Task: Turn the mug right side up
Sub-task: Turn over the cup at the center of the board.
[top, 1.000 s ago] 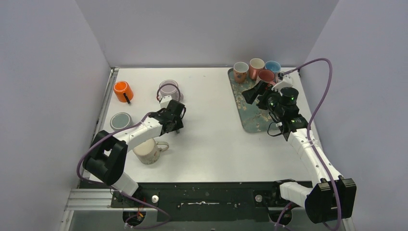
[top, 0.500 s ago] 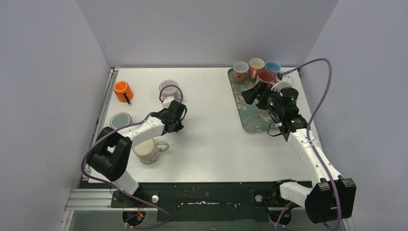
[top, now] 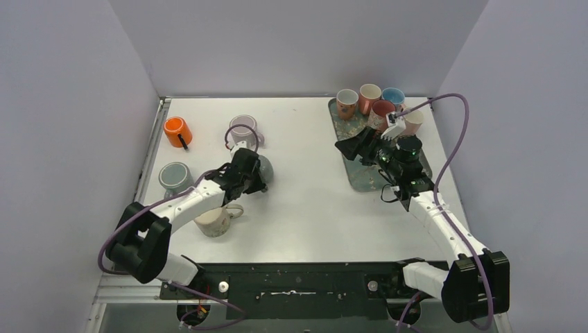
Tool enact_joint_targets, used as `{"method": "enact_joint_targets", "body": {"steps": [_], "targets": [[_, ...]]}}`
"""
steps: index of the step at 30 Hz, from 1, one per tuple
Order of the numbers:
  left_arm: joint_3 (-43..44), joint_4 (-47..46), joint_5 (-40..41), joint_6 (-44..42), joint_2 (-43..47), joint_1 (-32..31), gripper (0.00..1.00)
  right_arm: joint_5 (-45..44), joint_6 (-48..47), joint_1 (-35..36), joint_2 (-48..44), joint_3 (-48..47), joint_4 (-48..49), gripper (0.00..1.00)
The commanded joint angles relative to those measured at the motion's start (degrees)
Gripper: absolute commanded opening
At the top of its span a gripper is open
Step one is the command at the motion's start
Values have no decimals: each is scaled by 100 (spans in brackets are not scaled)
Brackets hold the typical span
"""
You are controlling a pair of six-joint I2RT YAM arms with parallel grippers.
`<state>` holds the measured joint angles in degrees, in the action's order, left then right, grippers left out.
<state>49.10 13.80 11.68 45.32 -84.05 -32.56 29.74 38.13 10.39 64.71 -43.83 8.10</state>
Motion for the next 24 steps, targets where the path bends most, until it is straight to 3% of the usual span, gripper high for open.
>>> {"method": "enact_joint_targets", "body": {"steps": [1, 5, 12, 19, 24], "targets": [[-139, -1788, -548, 180, 808, 4, 0, 347, 322, 310, 6, 297, 945, 85], [-427, -2741, -1130, 362, 1102, 1, 0, 257, 757, 693, 14, 881, 1637, 78], [-711, -3788, -1816, 599, 1453, -21, 0, 569, 1635, 1202, 274, 1222, 3188, 52], [-951, -4810, -2479, 582, 1747, -97, 0, 1295, 2618, 1459, 853, 1252, 4831, 44], [-1119, -5405, -2976, 467, 1918, -128, 0, 1552, 2656, 1504, 919, 1132, 4857, 42]]}}
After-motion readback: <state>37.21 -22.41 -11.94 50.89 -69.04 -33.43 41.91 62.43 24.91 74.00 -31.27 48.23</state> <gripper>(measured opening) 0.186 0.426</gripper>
